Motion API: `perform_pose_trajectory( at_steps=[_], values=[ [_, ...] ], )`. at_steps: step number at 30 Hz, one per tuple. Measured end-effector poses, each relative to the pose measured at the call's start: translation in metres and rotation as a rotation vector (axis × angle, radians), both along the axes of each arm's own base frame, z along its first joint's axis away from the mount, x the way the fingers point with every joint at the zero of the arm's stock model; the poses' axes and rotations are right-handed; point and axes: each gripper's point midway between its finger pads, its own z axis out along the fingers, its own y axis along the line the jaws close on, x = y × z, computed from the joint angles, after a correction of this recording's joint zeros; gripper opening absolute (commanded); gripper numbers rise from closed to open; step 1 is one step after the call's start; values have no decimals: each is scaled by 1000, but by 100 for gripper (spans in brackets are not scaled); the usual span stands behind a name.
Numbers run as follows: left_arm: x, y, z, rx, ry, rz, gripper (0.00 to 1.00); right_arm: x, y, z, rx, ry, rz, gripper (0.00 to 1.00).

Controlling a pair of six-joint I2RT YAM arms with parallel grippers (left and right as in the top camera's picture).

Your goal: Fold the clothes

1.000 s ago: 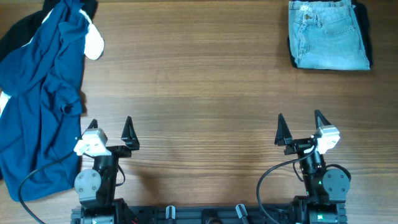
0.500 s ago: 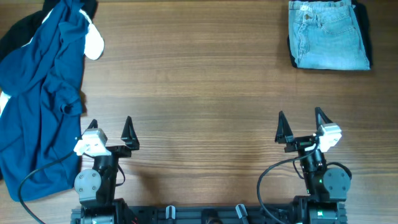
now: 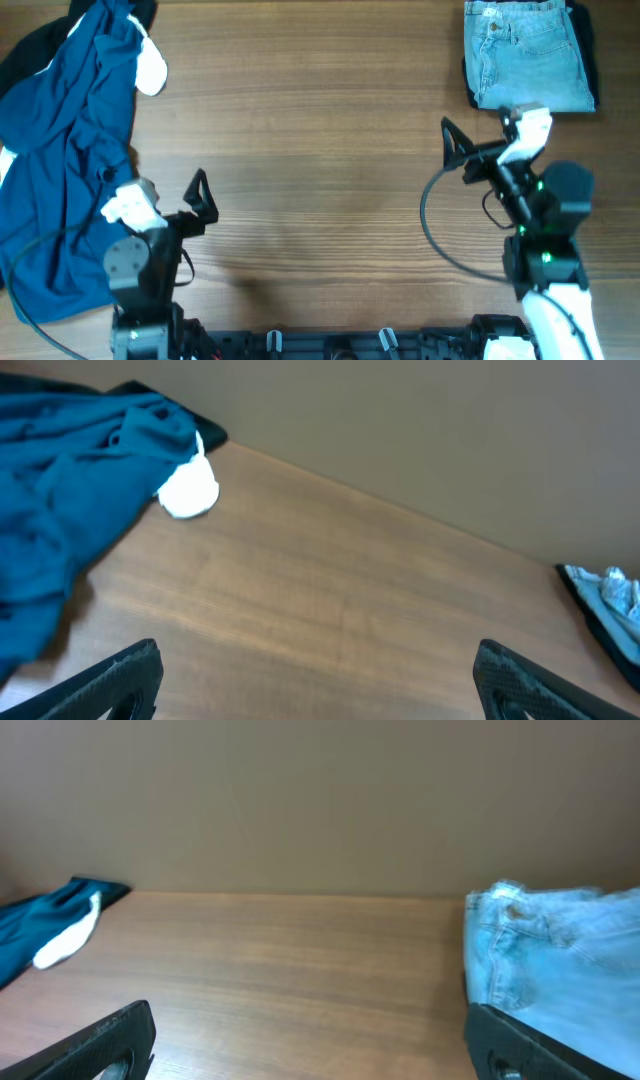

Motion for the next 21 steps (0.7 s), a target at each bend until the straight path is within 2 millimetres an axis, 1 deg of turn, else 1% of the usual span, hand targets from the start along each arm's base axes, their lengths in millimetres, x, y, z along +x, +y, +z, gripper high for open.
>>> perform_pose_trajectory(
  at_steps=[2, 3, 5, 6, 7, 8, 9, 11, 12, 13, 15, 16, 17, 18, 19, 20, 21],
  values=[
    [14, -1, 8, -14, 84, -14, 100, 12, 6, -1, -2, 59, 43, 100],
    [25, -2, 12, -27, 155, -25, 100, 20, 10, -3, -4, 112, 71, 100],
    [36, -2, 7, -51, 323, -32, 100, 30, 14, -11, -6, 246, 106, 100],
    [43, -1, 7, -52, 380, -37, 100, 36, 15, -12, -11, 303, 121, 100],
    [52, -1, 7, -49, 496, -50, 100, 43, 15, -12, -29, 356, 139, 100],
    [58, 0, 6, -45, 565, -59, 100, 43, 16, -17, -48, 416, 160, 100],
    [64, 1, 5, -44, 627, -67, 100, 47, 17, -18, -66, 450, 178, 100],
    [85, 3, 2, -41, 665, -77, 100, 63, 19, -16, -76, 437, 202, 100],
    [90, 3, -4, -41, 685, -80, 100, 70, 20, -18, -69, 430, 213, 100],
    [93, 3, -16, -45, 721, -85, 100, 73, 22, -21, -55, 435, 218, 100],
    [96, 4, -44, -50, 802, -85, 91, 79, 24, -27, -30, 444, 224, 94],
    [97, 8, -61, -36, 851, -80, 87, 80, 25, -29, -21, 449, 225, 92],
    [97, 12, -73, -24, 886, -65, 86, 81, 25, -31, -14, 456, 226, 91],
    [97, 16, -81, -6, 909, -50, 83, 81, 25, -32, -8, 462, 227, 91],
    [96, 27, -93, 25, 944, -14, 80, 81, 26, -35, -4, 470, 227, 91],
    [95, 41, -102, 49, 971, 30, 79, 82, 26, -37, -1, 477, 229, 91],
    [95, 53, -105, 63, 976, 69, 79, 83, 26, -39, 1, 481, 230, 90]
  ],
)
